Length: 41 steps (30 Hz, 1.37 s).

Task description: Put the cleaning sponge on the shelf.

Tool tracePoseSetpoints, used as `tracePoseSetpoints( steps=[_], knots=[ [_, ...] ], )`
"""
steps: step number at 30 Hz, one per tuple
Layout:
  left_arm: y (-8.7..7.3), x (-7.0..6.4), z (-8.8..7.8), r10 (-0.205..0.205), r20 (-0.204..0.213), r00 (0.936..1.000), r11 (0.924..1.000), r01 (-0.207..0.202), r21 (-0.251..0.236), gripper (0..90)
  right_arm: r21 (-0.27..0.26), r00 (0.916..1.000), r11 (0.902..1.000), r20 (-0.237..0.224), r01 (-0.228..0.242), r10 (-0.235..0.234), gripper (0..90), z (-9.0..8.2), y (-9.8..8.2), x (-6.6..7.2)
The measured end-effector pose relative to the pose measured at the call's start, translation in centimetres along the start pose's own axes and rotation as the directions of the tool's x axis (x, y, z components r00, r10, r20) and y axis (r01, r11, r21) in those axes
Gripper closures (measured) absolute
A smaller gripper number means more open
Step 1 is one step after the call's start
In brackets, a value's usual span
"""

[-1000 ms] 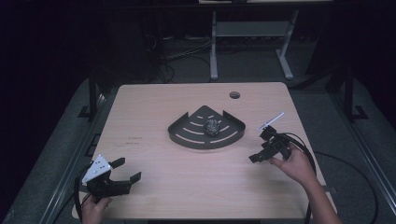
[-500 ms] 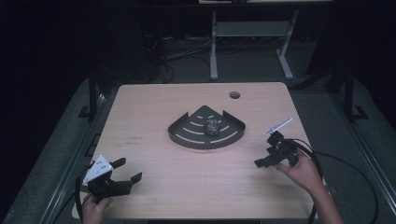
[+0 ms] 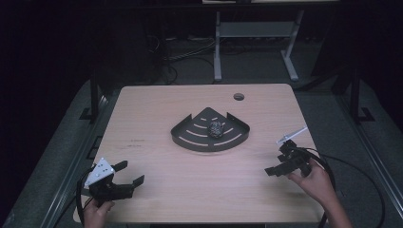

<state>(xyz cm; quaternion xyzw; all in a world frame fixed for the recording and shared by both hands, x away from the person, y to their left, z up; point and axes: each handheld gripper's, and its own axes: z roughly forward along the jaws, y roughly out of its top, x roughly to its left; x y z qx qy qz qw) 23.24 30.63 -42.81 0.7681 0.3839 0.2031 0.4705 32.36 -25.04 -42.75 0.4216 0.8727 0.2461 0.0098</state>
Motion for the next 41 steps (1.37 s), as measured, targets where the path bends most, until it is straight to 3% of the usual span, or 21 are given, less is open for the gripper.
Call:
tracePoseSetpoints(
  steps=[18, 41],
  knots=[
    [0.0, -0.1, 0.1, -0.002, 0.0, 1.0, 1.0, 0.002, 0.002, 13.3, -0.022, 0.9997, 0.9997, 0.023, -0.012, 0.013, 16.7, -0.7, -3.3, 0.5],
    [0.0, -0.1, 0.1, -0.001, -0.001, 1.0, 1.0, 0.001, 0.003, 13.3, -0.051, 0.9995, 0.9987, 0.031, -0.007, 0.008, 16.6, -1.3, -5.5, 1.4]
  ],
)
